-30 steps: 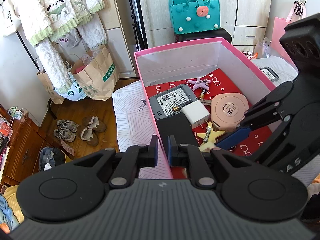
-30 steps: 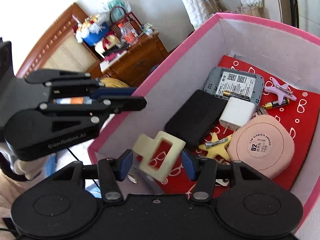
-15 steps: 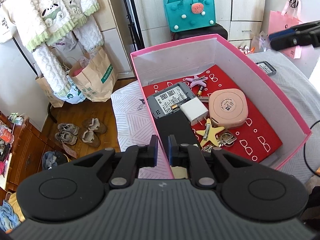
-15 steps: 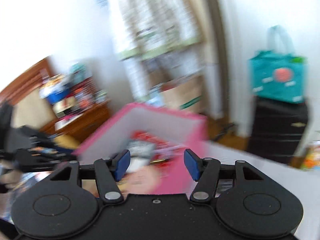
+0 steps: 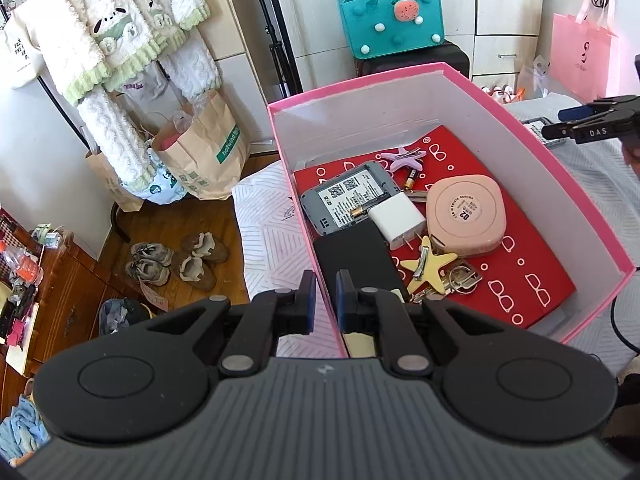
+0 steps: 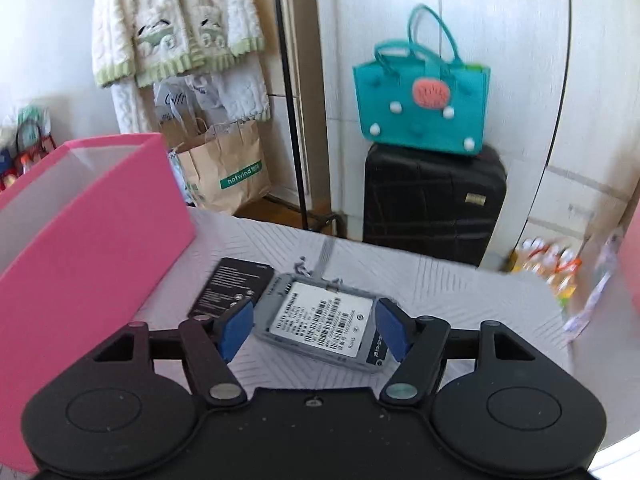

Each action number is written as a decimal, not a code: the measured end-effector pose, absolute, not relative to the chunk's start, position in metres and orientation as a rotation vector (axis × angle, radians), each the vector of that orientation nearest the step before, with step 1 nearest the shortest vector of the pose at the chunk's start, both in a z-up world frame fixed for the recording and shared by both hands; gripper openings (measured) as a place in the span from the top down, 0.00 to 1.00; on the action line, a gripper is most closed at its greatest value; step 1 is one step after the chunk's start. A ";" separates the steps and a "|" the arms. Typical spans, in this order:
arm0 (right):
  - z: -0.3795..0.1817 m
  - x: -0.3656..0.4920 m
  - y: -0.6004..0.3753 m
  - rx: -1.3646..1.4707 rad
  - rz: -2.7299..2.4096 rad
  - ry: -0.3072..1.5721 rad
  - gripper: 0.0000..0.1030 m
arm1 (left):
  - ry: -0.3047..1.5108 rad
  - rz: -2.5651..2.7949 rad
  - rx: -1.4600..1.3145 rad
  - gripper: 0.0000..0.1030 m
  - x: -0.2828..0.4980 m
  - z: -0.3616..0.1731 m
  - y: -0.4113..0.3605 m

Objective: Organize rigid objects
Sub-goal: 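Grasp the grey hard drive on the bed with the right gripper, then lower the grey hard drive into the box and release it, then grasp the black phone battery on the bed with the right gripper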

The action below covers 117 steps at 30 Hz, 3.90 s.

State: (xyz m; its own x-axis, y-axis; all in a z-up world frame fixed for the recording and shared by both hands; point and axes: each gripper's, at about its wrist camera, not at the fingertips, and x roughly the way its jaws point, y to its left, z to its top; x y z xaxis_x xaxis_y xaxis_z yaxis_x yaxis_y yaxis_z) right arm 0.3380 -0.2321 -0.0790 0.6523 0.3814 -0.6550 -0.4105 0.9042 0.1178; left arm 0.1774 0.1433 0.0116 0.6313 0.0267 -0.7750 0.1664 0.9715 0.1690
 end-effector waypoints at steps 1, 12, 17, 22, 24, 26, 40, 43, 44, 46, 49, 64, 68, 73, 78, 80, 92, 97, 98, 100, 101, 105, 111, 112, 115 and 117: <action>-0.081 0.343 -0.236 -0.027 0.452 0.732 0.18 | 0.890 -0.078 0.232 0.91 0.178 0.012 0.143; -0.096 0.384 -0.240 -0.094 0.600 0.730 0.13 | 0.903 -0.063 0.222 0.90 0.178 0.014 0.143; -0.101 0.392 -0.244 -0.085 0.722 0.785 0.12 | 0.902 -0.068 0.220 0.90 0.179 0.014 0.143; -0.097 0.378 -0.257 -0.048 0.794 0.849 0.12 | 0.898 -0.071 0.214 0.90 0.180 0.014 0.143; -0.096 0.364 -0.256 -0.084 0.813 0.856 0.12 | 0.896 -0.076 0.211 0.90 0.180 0.013 0.142; -0.097 0.346 -0.251 -0.163 0.826 0.859 0.12 | 0.895 -0.080 0.209 0.90 0.179 0.013 0.143; -0.100 0.318 -0.214 -0.178 0.550 0.824 0.28 | 0.884 -0.064 0.181 0.89 0.175 0.013 0.145; -0.099 0.320 -0.214 -0.147 0.469 0.829 0.37 | 0.885 -0.065 0.180 0.89 0.175 0.013 0.145; -0.098 0.319 -0.214 -0.144 0.456 0.829 0.36 | 0.886 -0.065 0.178 0.89 0.175 0.013 0.145; -0.100 0.317 -0.208 -0.179 0.437 0.818 0.37 | 0.885 -0.067 0.176 0.89 0.175 0.013 0.146; -0.101 0.319 -0.207 -0.157 0.417 0.816 0.35 | 0.884 -0.068 0.175 0.89 0.175 0.013 0.145; -0.049 0.282 -0.208 -0.019 0.515 0.734 0.37 | 0.883 -0.072 0.163 0.89 0.175 0.013 0.147; -0.018 0.261 -0.184 -0.004 0.733 0.670 0.37 | 0.876 -0.073 0.144 0.89 0.174 0.013 0.149; 0.002 0.256 -0.136 0.014 1.058 0.726 0.37 | 0.858 -0.071 0.159 0.89 0.173 0.011 0.147; -0.002 0.251 -0.081 -0.180 1.180 0.800 0.37 | 0.864 -0.080 0.145 0.89 0.173 0.011 0.148; -0.007 0.249 -0.067 -0.256 1.209 0.831 0.37 | 0.864 -0.082 0.145 0.89 0.173 0.012 0.149; -0.023 0.256 -0.059 -0.255 1.322 0.937 0.37 | 0.854 -0.096 0.117 0.89 0.172 0.012 0.155; -0.001 0.254 -0.088 -0.099 1.287 0.840 0.35 | 0.856 -0.108 0.100 0.89 0.173 0.013 0.159; 0.003 0.255 -0.096 -0.076 1.255 0.817 0.35 | 0.855 -0.109 0.101 0.89 0.173 0.012 0.159; 0.008 0.260 -0.113 -0.032 1.197 0.785 0.35 | 0.854 -0.108 0.104 0.89 0.173 0.012 0.159; 0.009 0.264 -0.121 -0.015 1.161 0.775 0.35 | 0.854 -0.109 0.104 0.89 0.173 0.012 0.159; 0.004 0.278 -0.151 -0.016 0.945 0.711 0.35 | 0.854 -0.110 0.105 0.89 0.173 0.012 0.159; -0.023 0.299 -0.181 -0.093 0.688 0.685 0.33 | 0.853 -0.109 0.103 0.89 0.173 0.012 0.159; -0.029 0.303 -0.184 -0.091 0.662 0.694 0.32 | 0.853 -0.109 0.103 0.89 0.173 0.012 0.159; -0.046 0.313 -0.187 -0.091 0.606 0.730 0.32 | 0.853 -0.111 0.101 0.89 0.173 0.012 0.159; -0.056 0.316 -0.189 -0.101 0.583 0.742 0.32 | 0.852 -0.112 0.100 0.89 0.174 0.012 0.159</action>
State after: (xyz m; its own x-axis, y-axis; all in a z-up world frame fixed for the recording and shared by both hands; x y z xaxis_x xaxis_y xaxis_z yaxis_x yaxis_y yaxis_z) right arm 0.3164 -0.1890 -0.0564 0.5872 0.4646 -0.6629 -0.5341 0.8377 0.1140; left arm 0.1737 0.1586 0.0122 0.6532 -0.0583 -0.7549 0.1381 0.9895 0.0432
